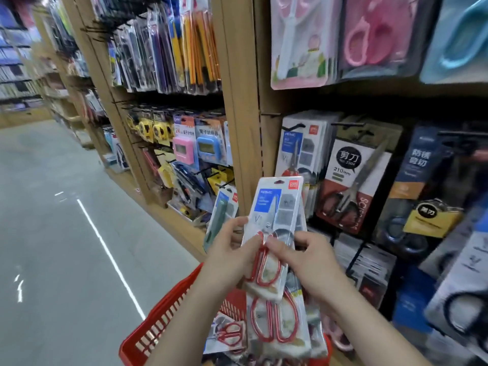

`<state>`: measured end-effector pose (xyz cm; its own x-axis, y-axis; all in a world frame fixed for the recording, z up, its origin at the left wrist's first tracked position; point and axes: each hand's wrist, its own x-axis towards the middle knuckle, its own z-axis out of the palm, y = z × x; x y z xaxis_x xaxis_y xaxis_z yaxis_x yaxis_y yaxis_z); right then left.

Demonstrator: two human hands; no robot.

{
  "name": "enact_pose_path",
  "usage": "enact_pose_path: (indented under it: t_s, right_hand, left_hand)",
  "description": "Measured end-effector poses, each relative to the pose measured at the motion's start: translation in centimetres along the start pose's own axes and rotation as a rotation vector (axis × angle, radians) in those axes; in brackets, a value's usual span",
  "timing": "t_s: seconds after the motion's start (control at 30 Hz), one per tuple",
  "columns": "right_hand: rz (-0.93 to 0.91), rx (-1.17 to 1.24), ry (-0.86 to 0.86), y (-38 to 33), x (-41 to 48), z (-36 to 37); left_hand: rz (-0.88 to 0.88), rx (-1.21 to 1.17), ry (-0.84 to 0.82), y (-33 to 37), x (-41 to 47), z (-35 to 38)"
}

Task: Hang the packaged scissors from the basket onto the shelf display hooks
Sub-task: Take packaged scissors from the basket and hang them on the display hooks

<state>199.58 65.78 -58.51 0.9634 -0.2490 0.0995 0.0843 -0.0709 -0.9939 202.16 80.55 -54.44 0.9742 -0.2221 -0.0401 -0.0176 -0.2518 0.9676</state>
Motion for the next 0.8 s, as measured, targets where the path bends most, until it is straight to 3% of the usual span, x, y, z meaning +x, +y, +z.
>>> enact_pose_path:
  t_s: [0.1,0.33,0.47,0.63,0.8]
  right_hand:
    - [-0.035,0.014,-0.008,0.0,0.0,-0.5]
    - [-0.111,-0.090,0.033,0.3,0.4,-2.4]
    - [-0.120,-0.012,0.163,0.3,0.7,-3.6]
    - [-0.110,0.015,0.295,0.9,1.4,-4.9]
    - [-0.107,0.014,0.331,1.0,2.2,-5.0]
  left_hand:
    - [0.036,0.044,0.073,-0.4,0.8,0.4]
    - [-0.008,-0.269,0.105,-0.7,2.0,1.2]
    - [0.084,-0.315,0.167,-0.4,2.9,1.4]
    - [0.214,-0.306,0.119,1.0,4.7,1.9]
    - [0.317,-0.277,0.102,2.7,6.8,3.1]
